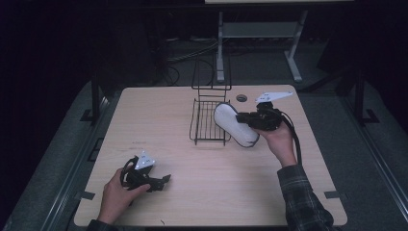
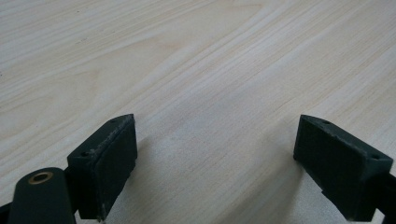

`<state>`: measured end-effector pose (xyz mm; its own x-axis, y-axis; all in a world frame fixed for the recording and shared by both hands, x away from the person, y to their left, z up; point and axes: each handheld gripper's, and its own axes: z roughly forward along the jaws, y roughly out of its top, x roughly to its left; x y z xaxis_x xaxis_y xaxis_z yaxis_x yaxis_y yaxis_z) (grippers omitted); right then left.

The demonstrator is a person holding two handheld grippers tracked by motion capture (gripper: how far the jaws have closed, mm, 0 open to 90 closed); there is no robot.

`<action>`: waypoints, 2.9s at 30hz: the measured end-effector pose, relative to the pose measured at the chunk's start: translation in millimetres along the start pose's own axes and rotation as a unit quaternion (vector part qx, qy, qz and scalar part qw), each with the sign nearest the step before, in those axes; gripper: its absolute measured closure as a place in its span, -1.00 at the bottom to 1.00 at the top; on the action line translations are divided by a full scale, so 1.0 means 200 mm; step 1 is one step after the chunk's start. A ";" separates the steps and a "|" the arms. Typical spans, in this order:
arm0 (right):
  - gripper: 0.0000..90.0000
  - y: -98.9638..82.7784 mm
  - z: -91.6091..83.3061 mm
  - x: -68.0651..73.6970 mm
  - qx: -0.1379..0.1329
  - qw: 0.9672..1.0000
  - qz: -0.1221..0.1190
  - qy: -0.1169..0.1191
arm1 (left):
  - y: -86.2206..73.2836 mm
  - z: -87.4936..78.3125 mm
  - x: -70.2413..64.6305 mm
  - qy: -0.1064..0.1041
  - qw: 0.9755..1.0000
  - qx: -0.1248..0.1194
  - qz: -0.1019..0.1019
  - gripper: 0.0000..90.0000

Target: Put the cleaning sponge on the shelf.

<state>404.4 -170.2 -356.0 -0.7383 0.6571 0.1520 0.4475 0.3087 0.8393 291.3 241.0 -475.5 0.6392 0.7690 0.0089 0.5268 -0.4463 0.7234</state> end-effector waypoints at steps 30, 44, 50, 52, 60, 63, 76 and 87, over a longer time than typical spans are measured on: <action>0.80 0.17 0.34 -0.04 0.008 1.000 0.023 0.012 | 0.00 0.00 0.00 0.001 1.000 0.000 0.000 -0.72; 0.79 0.16 0.49 -0.06 0.031 0.999 0.027 0.012 | 0.00 0.00 0.00 0.002 1.000 0.001 -0.001 -0.72; 0.76 0.15 0.51 -0.08 0.036 0.999 0.032 0.005 | 0.00 0.00 0.00 0.002 1.000 0.001 -0.001 -0.72; 0.74 0.14 0.51 -0.09 0.038 0.999 0.031 -0.003 | 0.00 0.00 0.00 0.002 1.000 0.001 -0.001 -0.72; 0.67 0.12 0.54 -0.14 0.041 0.998 0.042 -0.022 | 0.00 0.00 0.00 0.002 1.000 0.001 -0.002 -0.72; 0.64 0.11 0.55 -0.16 0.044 0.998 0.042 -0.032 | 0.00 0.00 0.00 0.002 1.000 0.001 -0.001 -0.72; 0.52 0.07 0.59 -0.20 0.056 0.996 0.051 -0.050 | 0.00 0.00 -0.01 0.002 1.000 0.001 -0.003 -0.72; 0.61 0.05 0.53 -0.22 0.052 0.996 0.054 -0.057 | 0.00 0.00 0.00 0.003 1.000 0.001 -0.002 -0.72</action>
<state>494.3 -122.6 -408.9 -0.6233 0.7627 0.1726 0.5748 0.2973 0.7624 290.6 240.4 -475.4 0.6343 0.7730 0.0106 0.5303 -0.4450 0.7217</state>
